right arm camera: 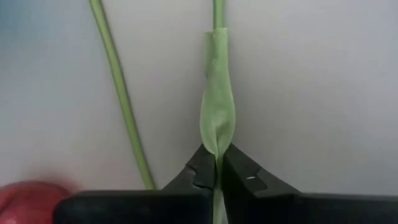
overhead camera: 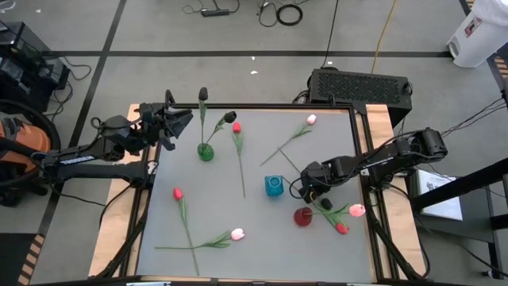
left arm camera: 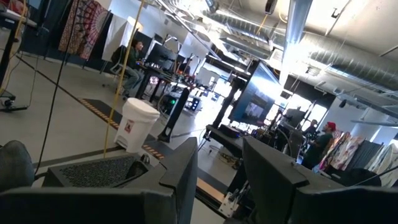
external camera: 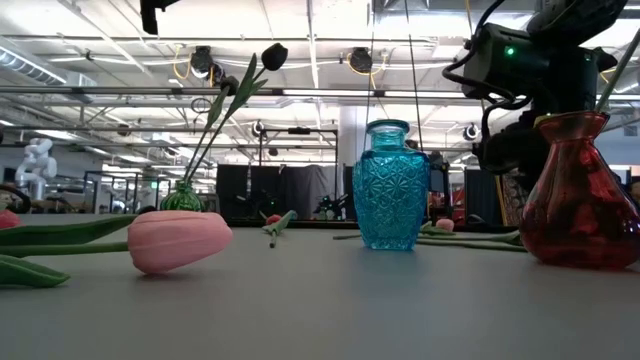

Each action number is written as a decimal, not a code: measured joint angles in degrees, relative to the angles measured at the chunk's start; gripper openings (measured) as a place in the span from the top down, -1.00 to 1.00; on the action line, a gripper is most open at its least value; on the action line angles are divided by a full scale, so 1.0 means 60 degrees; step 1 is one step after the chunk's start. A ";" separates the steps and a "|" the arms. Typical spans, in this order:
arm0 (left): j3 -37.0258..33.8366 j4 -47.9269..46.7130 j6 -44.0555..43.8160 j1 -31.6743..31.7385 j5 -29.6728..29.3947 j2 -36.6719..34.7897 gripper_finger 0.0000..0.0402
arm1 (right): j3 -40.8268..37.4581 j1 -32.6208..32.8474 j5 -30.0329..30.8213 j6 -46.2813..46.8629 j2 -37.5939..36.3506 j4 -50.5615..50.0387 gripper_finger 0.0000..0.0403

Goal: Sort flowers into vase by color
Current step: Put the black tulip into the green vase

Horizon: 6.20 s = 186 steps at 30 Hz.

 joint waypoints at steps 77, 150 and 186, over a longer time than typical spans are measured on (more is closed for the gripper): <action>0.0288 0.2024 0.2455 0.0000 0.0912 0.0005 0.33 | 0.7855 0.0004 -0.0507 -0.1588 -0.1905 -0.8065 0.99; 0.8455 -0.3634 1.9822 -0.2766 -0.2606 0.7677 0.33 | 0.9493 -0.1330 -0.0550 0.1328 -0.0096 0.2194 0.99; 0.8455 -0.3478 1.9742 -0.3107 -0.2602 0.7883 0.33 | 0.9486 -0.0334 -0.1026 0.2773 0.0051 0.2363 0.99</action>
